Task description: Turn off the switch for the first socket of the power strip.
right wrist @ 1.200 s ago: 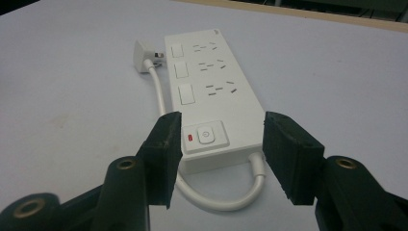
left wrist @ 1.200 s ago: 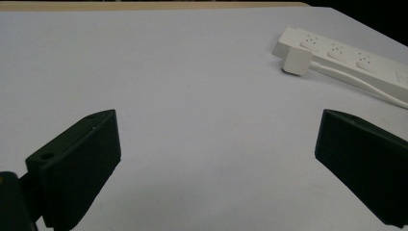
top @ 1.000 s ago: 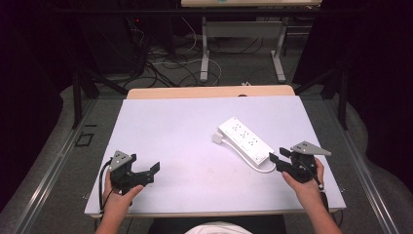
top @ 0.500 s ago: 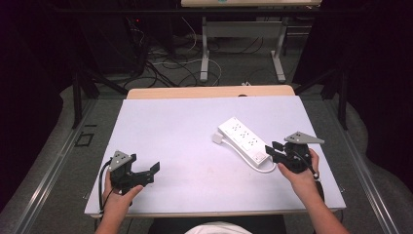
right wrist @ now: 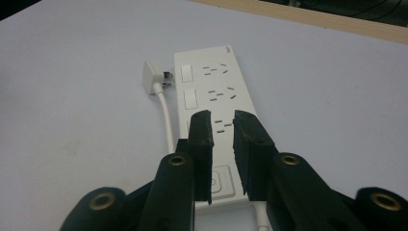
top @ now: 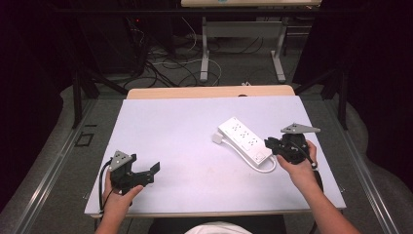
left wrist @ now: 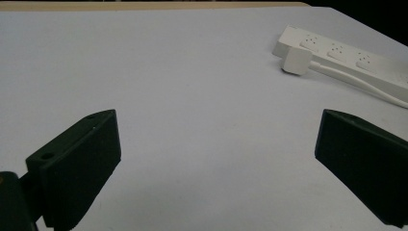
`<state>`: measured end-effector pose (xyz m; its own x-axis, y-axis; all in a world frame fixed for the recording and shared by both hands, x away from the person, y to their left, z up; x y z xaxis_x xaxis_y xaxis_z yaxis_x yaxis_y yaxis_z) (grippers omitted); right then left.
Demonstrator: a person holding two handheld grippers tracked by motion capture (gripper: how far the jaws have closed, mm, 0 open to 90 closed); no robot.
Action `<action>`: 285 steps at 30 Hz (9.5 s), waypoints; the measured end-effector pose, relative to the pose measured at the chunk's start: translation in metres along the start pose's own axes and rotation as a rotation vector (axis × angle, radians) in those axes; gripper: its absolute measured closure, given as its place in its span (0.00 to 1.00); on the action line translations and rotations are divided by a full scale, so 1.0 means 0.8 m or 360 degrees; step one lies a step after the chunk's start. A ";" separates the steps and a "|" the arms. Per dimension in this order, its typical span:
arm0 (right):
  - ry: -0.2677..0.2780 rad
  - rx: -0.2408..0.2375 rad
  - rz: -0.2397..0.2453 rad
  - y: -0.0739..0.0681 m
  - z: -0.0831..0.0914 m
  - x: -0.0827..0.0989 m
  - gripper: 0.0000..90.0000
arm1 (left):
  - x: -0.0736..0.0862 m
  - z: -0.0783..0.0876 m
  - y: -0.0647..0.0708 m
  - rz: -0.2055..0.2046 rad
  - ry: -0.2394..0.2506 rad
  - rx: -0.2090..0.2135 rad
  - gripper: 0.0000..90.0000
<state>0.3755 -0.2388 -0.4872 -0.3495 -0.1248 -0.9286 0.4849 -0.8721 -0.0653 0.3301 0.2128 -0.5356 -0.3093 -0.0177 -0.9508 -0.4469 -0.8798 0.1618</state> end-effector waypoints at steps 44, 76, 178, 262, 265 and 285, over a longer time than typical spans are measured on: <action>-0.0294 -0.0139 0.0027 -0.014 -0.072 -0.025 1.00 | 0.001 0.000 0.000 0.0010 0.0001 -0.0003 0.03; -0.0434 -0.0127 -0.0003 -0.022 -0.129 -0.008 1.00 | 0.001 -0.001 0.000 -0.0001 0.0000 -0.0013 0.03; -0.0617 -0.0071 -0.0053 -0.021 -0.154 0.024 1.00 | 0.001 -0.002 0.000 -0.0008 0.0000 -0.0003 0.03; -0.0362 -0.0197 0.0049 -0.041 -0.103 0.005 0.74 | 0.002 0.004 -0.003 0.0015 0.0012 -0.0036 0.03; -0.0351 -0.0210 0.0037 -0.042 -0.099 0.005 0.72 | 0.002 0.005 -0.003 0.0016 0.0011 -0.0035 0.03; -0.0278 -0.0227 0.0075 -0.042 -0.065 0.003 0.59 | 0.003 0.005 -0.003 0.0017 0.0011 -0.0038 0.03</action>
<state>0.3998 -0.1856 -0.5064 -0.4514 -0.2547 -0.8552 0.6082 -0.7891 -0.0860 0.3273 0.2166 -0.5369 -0.3079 -0.0302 -0.9509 -0.4235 -0.8907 0.1655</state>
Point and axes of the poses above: each handheld gripper's, and its own axes: z roughly backward along the jaws, x roughly out of its underside, y roughly to its right, the point moved 4 cm from there along -z, roughly forward along the jaws, and after that the axes turned 13 degrees about y, right-handed, at the moved point
